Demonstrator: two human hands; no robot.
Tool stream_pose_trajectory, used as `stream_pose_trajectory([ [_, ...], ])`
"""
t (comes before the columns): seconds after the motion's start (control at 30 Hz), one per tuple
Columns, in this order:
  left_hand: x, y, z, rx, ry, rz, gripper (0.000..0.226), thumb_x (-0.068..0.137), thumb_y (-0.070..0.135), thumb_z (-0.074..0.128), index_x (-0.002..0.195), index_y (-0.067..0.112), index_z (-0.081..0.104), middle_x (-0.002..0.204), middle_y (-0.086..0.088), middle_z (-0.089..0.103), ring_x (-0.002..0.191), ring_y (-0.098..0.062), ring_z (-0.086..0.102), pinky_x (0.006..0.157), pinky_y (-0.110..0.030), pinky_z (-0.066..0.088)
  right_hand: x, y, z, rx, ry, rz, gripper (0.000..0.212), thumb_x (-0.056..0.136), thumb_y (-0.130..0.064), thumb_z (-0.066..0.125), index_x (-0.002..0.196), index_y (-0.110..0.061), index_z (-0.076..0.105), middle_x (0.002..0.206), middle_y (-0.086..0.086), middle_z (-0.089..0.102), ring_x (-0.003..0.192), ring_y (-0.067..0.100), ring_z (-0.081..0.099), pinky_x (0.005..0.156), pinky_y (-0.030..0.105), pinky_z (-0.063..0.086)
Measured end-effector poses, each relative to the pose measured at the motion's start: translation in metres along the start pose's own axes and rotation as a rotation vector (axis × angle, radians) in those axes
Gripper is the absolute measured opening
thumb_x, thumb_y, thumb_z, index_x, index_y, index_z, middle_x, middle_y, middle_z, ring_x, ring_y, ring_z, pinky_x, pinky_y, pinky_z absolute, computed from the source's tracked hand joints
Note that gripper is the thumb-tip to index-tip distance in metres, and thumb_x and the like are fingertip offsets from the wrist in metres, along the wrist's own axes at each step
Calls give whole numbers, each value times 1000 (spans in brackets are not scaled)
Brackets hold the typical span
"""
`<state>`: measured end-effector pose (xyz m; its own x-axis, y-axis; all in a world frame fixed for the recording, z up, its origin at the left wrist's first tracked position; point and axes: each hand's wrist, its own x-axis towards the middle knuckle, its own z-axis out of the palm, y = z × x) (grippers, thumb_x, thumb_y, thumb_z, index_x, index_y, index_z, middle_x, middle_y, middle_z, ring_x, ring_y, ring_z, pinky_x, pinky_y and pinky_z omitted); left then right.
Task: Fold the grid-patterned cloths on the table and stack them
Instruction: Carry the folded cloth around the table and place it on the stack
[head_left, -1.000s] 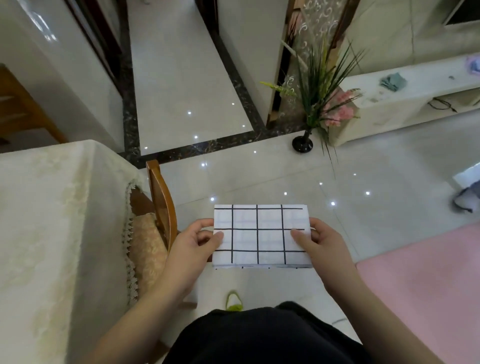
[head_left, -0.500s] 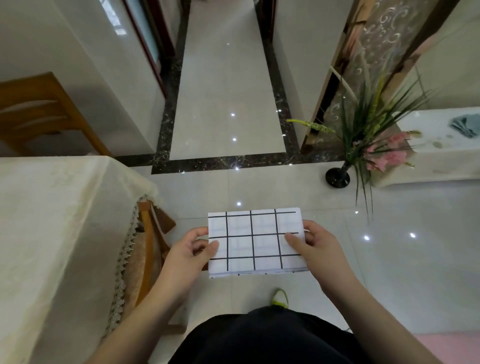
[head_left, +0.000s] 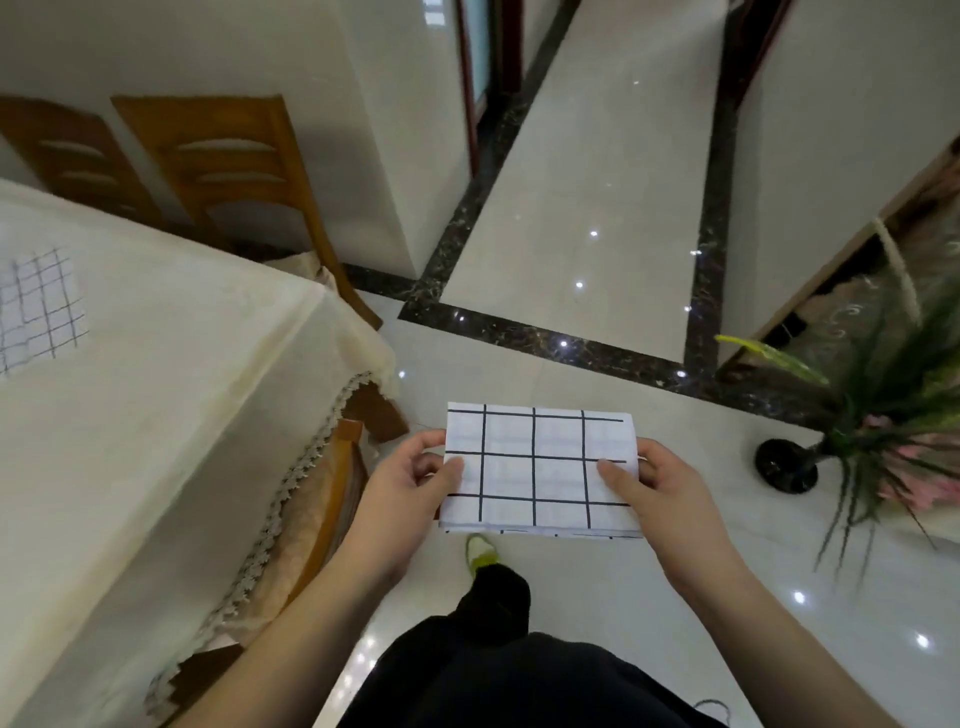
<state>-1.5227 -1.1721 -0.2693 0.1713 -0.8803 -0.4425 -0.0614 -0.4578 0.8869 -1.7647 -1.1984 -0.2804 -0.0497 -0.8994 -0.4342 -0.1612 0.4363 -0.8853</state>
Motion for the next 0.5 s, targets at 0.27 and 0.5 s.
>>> stream_pose_trajectory([
  [0.27, 81, 24, -40, -46, 167, 14, 23, 96, 14, 60, 113, 28, 63, 93, -2, 75, 85, -22, 74, 83, -58, 56, 98, -66, 57, -114, -137, -58, 20, 90, -12, 65, 105, -26, 68, 95, -7, 76, 85, 9, 72, 80, 31, 58],
  [0.5, 127, 48, -75, -25, 284, 18, 21, 96, 19, 59, 110, 35, 61, 91, 8, 75, 82, -11, 73, 81, -40, 59, 160, -108, 103, -183, -266, -102, 23, 91, -12, 65, 102, -32, 66, 94, -9, 76, 85, 6, 72, 74, 25, 57],
])
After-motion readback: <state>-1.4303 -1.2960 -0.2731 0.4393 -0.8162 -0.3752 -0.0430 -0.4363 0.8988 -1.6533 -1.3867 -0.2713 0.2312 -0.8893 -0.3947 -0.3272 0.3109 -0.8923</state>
